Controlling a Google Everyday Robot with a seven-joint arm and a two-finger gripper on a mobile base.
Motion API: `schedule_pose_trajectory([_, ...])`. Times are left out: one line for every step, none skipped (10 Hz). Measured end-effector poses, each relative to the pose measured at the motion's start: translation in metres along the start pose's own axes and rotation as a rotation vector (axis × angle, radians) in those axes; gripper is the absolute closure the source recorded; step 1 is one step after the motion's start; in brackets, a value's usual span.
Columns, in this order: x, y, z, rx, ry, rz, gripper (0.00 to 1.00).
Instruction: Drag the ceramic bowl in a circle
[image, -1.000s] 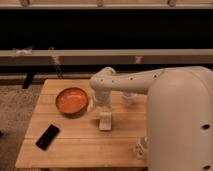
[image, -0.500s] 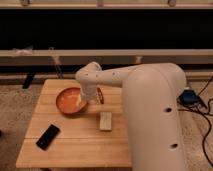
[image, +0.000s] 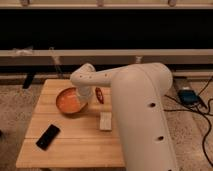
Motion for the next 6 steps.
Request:
schedule_pose_trajectory([0.001, 0.0, 0.005, 0.005, 0.007, 0.001, 0.81])
schedule_pose_trajectory([0.003, 0.0, 0.01, 0.01, 0.016, 0.004, 0.92])
schedule_pose_trajectory([0.005, 0.0, 0.013, 0.012, 0.024, 0.005, 0.98])
schedule_pose_trajectory([0.009, 0.0, 0.015, 0.016, 0.031, 0.007, 1.0])
schedule_pose_trajectory([0.021, -0.016, 0.014, 0.026, 0.038, 0.033, 1.0])
schedule_pose_trajectory([0.03, -0.033, 0.009, 0.039, 0.032, 0.061, 1.0])
